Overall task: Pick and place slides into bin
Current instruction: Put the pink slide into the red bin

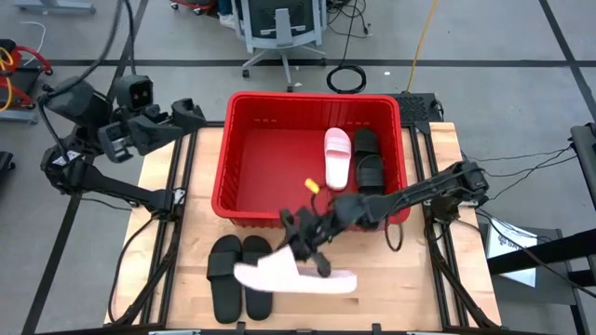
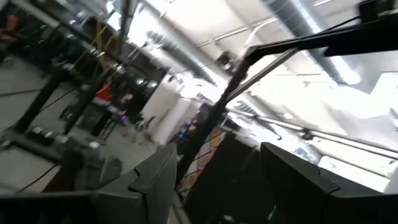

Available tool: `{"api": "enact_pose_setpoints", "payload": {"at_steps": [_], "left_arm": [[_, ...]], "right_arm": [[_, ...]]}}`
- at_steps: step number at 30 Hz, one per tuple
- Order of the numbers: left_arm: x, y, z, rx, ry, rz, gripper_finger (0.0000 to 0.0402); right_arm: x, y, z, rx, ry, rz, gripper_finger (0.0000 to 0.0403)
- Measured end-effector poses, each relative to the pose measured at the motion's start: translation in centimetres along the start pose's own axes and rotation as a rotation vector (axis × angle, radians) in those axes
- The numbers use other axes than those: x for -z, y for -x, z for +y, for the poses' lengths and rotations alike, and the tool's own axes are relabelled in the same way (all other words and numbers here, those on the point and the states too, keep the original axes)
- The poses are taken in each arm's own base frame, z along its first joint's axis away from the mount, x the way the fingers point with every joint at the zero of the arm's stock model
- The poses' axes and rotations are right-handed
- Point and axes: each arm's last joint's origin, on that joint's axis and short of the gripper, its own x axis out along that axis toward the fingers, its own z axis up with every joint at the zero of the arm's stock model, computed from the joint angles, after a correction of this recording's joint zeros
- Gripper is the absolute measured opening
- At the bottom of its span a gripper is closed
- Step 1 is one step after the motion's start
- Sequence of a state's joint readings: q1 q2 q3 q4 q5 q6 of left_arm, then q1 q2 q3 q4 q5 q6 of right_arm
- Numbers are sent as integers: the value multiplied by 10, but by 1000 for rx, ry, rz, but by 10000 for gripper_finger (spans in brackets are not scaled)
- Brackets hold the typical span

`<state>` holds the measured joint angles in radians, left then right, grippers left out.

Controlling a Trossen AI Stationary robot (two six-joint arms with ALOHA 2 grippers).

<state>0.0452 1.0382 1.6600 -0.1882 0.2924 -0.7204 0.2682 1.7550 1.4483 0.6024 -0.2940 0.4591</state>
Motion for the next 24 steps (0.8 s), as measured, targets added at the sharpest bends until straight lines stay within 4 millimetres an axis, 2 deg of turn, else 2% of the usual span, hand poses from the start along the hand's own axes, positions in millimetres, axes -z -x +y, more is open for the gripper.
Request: {"api": "enact_pose_setpoints", "payload": {"at_steps": [5,9,13,16,21,24], "left_arm": [[-7,1,-7,75,-39,-64,228],[-10,1,-10,100,-64,-89,228],[-9,1,-9,99,-53,-77,228],[-8,1,-9,123,-52,-49,228],[-6,1,-9,127,-47,-27,228],[-6,1,-8,121,-43,-21,228]], "right_arm": [[-47,19,-1,3,164,-255,0],[-79,38,0,135,313,-408,0],[-105,59,0,396,468,-500,1],[-117,72,-1,644,540,-502,1],[-125,92,-2,1088,576,-428,1],[-123,102,-3,1306,603,-301,1]]}}
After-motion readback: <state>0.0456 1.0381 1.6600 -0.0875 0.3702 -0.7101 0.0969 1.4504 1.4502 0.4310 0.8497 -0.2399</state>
